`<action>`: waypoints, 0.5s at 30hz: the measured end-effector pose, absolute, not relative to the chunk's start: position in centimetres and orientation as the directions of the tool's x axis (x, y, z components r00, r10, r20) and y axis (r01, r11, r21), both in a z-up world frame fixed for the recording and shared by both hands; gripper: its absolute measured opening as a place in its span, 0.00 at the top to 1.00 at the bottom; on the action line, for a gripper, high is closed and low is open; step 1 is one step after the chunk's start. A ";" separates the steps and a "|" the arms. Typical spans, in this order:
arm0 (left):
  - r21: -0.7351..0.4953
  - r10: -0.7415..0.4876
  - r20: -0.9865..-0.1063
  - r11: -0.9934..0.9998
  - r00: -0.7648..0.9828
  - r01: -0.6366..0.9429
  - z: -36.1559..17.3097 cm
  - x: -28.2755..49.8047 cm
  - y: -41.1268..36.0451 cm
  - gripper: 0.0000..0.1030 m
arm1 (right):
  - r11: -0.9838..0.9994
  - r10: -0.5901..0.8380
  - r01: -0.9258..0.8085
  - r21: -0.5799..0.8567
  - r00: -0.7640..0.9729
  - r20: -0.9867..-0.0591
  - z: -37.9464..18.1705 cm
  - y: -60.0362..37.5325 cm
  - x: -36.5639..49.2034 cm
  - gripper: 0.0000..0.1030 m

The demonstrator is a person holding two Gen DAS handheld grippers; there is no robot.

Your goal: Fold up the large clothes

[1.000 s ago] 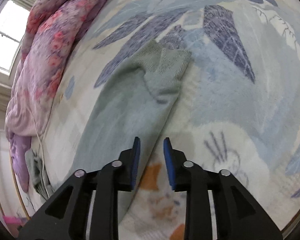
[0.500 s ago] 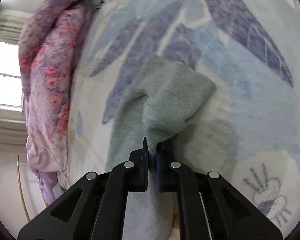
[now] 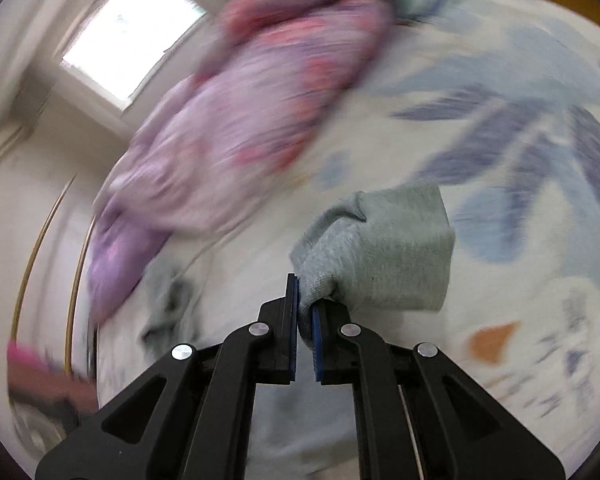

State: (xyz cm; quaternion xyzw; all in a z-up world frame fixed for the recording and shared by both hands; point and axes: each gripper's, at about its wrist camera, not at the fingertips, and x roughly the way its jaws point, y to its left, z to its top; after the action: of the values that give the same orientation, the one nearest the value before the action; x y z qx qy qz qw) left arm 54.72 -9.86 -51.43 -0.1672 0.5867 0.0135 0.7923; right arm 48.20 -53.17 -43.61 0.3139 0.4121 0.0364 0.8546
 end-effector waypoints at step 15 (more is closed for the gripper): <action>-0.219 -0.086 -0.941 0.893 0.328 -0.393 -49.2 48.6 3.7 0.15 | 0.880 0.473 -0.119 0.459 0.293 -0.831 -48.2 -24.0 45.8 0.54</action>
State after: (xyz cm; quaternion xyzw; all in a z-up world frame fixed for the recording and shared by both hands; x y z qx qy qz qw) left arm 48.61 3.70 -49.16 -0.2094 0.5714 0.0973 0.7875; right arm 45.81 -24.03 -48.21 0.1569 0.5644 0.1875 0.7885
